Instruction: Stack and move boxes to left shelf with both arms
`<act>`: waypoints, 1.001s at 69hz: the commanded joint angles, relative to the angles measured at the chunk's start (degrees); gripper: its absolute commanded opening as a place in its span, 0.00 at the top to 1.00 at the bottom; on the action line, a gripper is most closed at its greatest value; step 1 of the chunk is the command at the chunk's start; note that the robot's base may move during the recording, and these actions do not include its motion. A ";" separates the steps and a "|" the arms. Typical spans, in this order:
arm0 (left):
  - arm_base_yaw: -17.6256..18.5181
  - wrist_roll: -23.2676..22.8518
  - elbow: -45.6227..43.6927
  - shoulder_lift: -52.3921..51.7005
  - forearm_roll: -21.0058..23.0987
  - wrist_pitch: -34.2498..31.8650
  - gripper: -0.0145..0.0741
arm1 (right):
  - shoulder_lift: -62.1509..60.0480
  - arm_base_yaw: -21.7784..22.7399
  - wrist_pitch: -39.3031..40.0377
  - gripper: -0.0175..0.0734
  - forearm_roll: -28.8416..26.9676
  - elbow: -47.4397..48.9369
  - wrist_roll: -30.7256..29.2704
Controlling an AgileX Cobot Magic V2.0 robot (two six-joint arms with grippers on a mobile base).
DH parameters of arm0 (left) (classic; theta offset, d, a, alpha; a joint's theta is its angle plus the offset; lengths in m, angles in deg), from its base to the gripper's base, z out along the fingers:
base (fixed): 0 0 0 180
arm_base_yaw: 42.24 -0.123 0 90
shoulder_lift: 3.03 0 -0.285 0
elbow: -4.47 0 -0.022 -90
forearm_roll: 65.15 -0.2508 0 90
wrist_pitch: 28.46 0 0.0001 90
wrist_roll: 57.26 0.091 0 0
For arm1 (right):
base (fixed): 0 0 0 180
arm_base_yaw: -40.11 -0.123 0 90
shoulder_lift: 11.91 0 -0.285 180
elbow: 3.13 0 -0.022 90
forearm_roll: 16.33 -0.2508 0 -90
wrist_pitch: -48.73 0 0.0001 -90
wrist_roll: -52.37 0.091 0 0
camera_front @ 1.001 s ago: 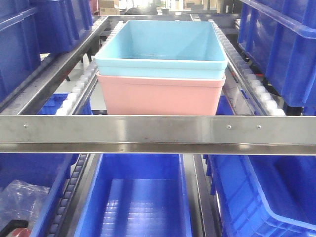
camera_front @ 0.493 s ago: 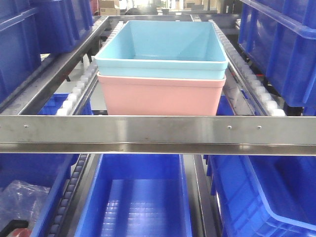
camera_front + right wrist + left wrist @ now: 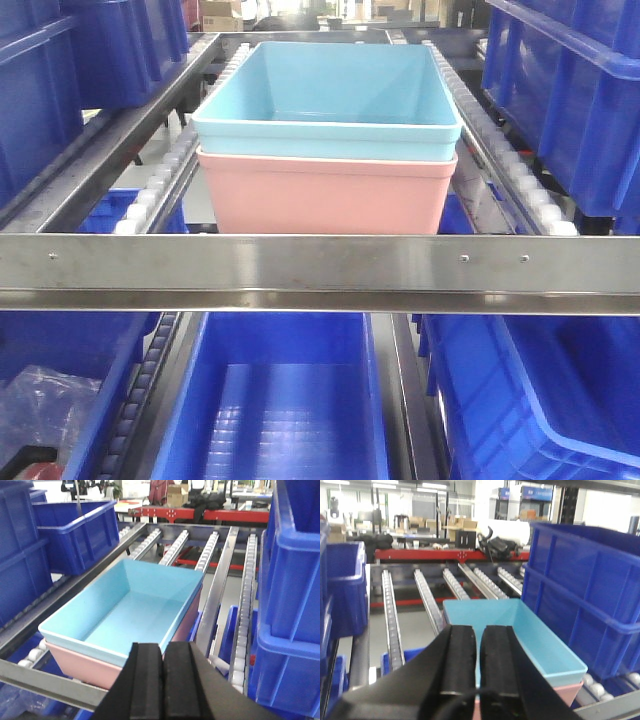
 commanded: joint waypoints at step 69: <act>0.21 -0.48 -1.70 -0.36 0.37 -5.48 0.82 | -6.05 11.31 15.27 0.75 -16.14 -9.78 -19.88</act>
